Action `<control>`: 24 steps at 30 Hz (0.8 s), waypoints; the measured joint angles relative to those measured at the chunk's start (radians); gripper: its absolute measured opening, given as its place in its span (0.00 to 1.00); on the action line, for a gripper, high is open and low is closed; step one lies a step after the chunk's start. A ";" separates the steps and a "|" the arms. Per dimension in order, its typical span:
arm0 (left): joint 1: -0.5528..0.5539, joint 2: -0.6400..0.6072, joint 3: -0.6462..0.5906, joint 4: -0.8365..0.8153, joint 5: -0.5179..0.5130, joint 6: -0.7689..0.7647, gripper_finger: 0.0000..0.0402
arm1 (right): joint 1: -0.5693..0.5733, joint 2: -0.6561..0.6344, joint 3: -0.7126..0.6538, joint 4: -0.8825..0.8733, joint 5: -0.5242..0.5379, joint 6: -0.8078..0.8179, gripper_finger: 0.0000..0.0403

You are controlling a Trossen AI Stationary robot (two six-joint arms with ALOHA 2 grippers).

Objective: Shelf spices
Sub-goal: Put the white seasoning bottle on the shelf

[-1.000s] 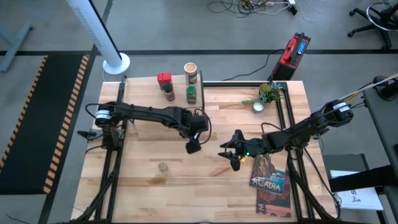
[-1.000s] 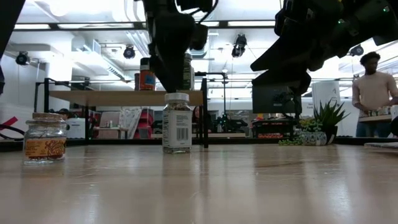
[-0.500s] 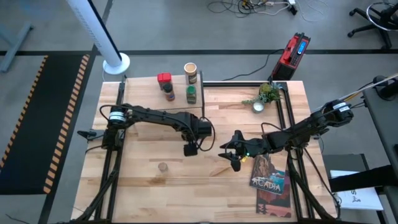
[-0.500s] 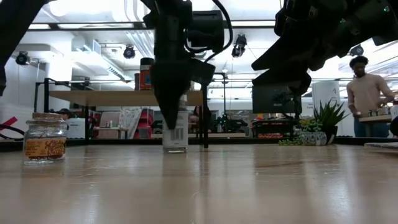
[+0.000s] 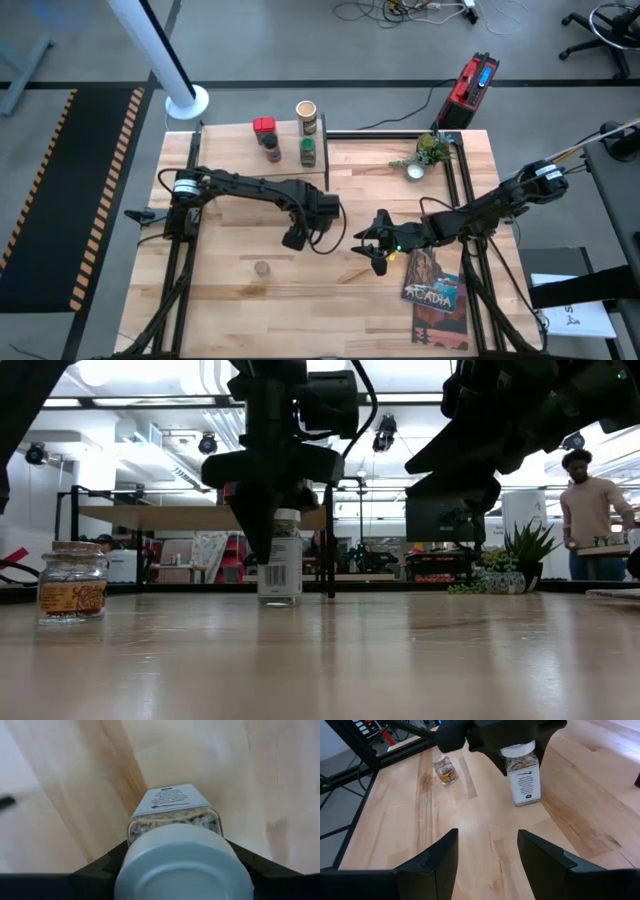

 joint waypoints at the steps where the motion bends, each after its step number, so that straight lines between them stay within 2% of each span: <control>1: -0.002 0.000 0.000 0.000 -0.007 0.050 0.52 | 0.000 0.000 0.000 -0.001 0.000 0.000 0.45; 8: -0.013 -0.002 0.000 0.001 -0.111 0.397 0.64 | 0.000 0.000 0.000 -0.002 -0.002 0.000 0.45; 12: -0.020 -0.002 0.000 0.004 -0.164 0.521 0.67 | 0.000 0.000 0.000 -0.003 -0.018 0.000 0.45; 21: -0.024 -0.013 0.000 0.001 -0.198 0.612 0.63 | 0.000 0.000 0.000 -0.003 -0.018 0.000 0.45; 24: -0.027 -0.025 0.000 0.001 -0.199 0.543 0.61 | 0.000 0.000 0.000 -0.003 -0.018 0.000 0.45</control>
